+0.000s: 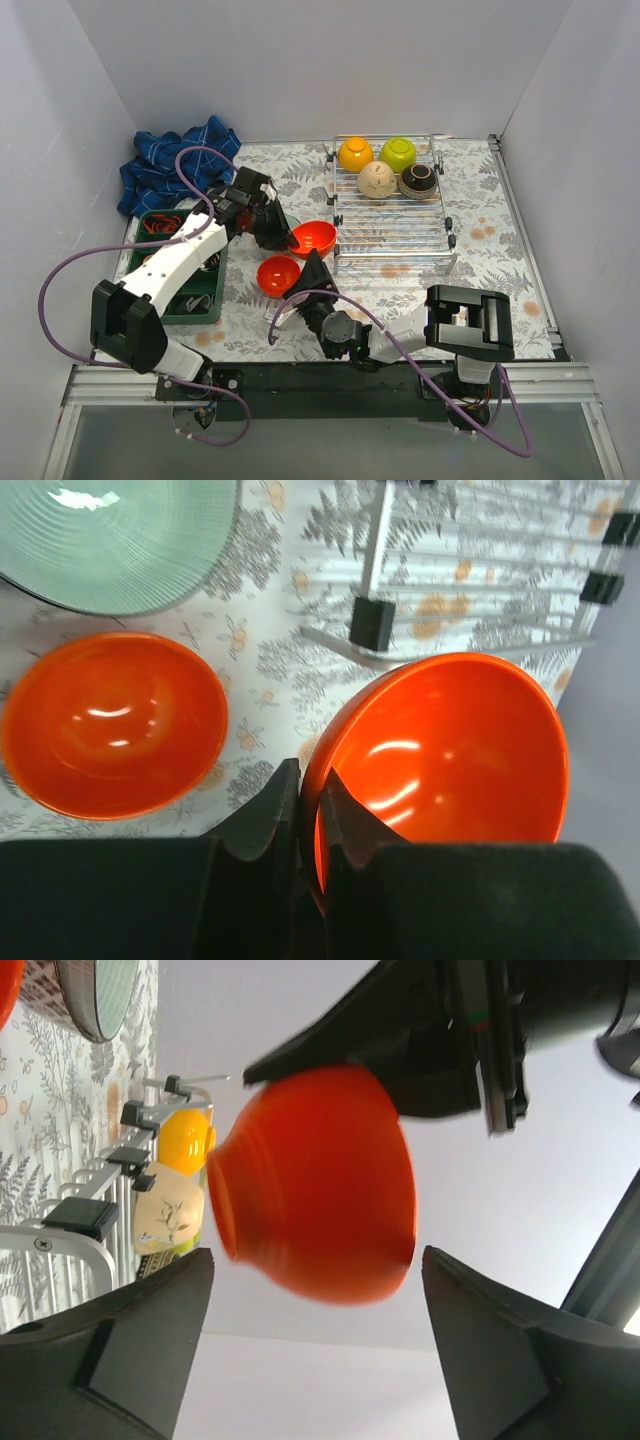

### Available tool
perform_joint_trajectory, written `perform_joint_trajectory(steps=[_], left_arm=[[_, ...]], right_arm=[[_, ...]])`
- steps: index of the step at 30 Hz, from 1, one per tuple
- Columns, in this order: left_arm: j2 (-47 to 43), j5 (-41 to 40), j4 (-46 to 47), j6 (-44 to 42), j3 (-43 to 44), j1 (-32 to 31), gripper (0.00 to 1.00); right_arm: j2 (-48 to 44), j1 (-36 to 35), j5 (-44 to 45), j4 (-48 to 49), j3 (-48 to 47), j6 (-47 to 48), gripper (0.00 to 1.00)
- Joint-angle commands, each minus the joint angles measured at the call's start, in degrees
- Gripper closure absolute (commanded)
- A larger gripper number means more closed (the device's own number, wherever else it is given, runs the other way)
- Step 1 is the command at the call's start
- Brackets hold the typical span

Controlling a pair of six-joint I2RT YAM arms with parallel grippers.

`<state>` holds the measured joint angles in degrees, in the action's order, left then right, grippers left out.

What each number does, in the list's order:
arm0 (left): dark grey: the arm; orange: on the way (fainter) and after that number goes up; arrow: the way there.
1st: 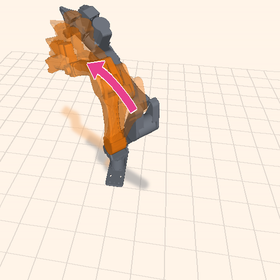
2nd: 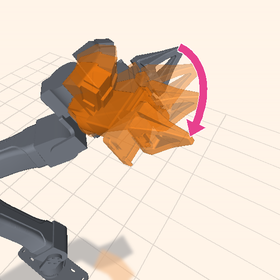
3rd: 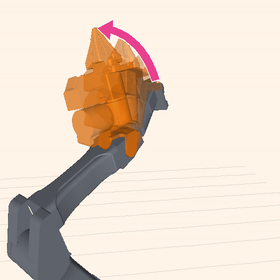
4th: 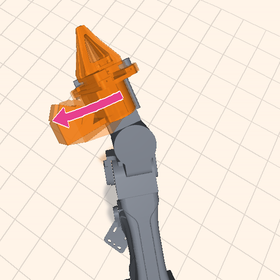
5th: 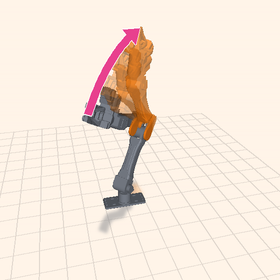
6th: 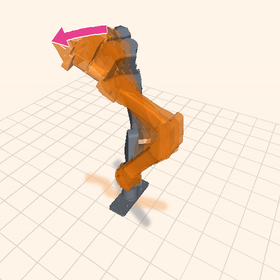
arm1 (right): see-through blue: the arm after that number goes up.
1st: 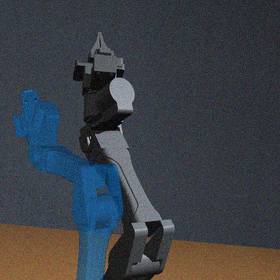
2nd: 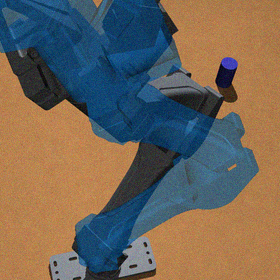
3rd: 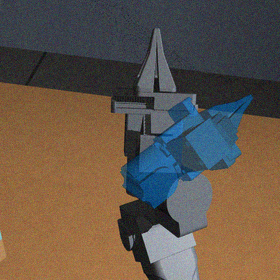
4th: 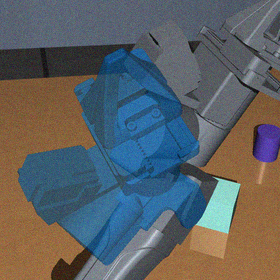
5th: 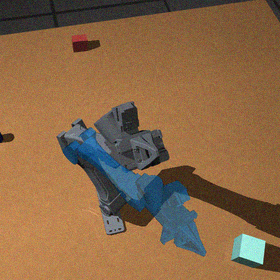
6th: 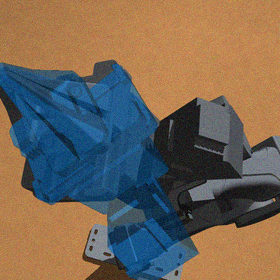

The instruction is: Unload the bowls from the dish rack

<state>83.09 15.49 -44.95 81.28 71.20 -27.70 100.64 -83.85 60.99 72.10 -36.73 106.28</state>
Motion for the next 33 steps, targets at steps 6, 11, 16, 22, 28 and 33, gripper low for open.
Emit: perform_joint_trajectory(steps=[6, 11, 16, 22, 28, 33], left_arm=[[-6.35, -13.98, 5.92, -3.58, 0.35, 3.45, 1.0], [-11.71, -21.37, 10.13, -6.21, -7.28, 3.45, 1.0], [-16.37, -23.66, 12.86, -9.38, -13.88, 3.45, 1.0], [-19.54, -23.57, 16.46, -10.87, -20.83, 3.45, 1.0], [-21.21, -21.64, 20.33, -11.93, -26.8, 3.36, 1.0], [-20.78, -20.5, 22.53, -12.37, -29.97, 3.36, 1.0]], right_arm=[[-1.94, -2.8, 9.74, 22.4, 1.75, -9.23, 0.01], [-6.75, -2.81, 13.19, 12.31, 1.4, -19.42, 0.02], [-15.11, -2.46, 8.19, -35.47, -4.21, -51.99, 0.01], [-21.7, 3.25, -4.63, -66.0, -15.64, -83.93, 0.01], [-29.34, 12.82, -23.44, -77.54, -17.94, -102.48, 0.01], [-35.68, 22.67, -36.09, -78.77, -15.31, -112.24, 0.01]])
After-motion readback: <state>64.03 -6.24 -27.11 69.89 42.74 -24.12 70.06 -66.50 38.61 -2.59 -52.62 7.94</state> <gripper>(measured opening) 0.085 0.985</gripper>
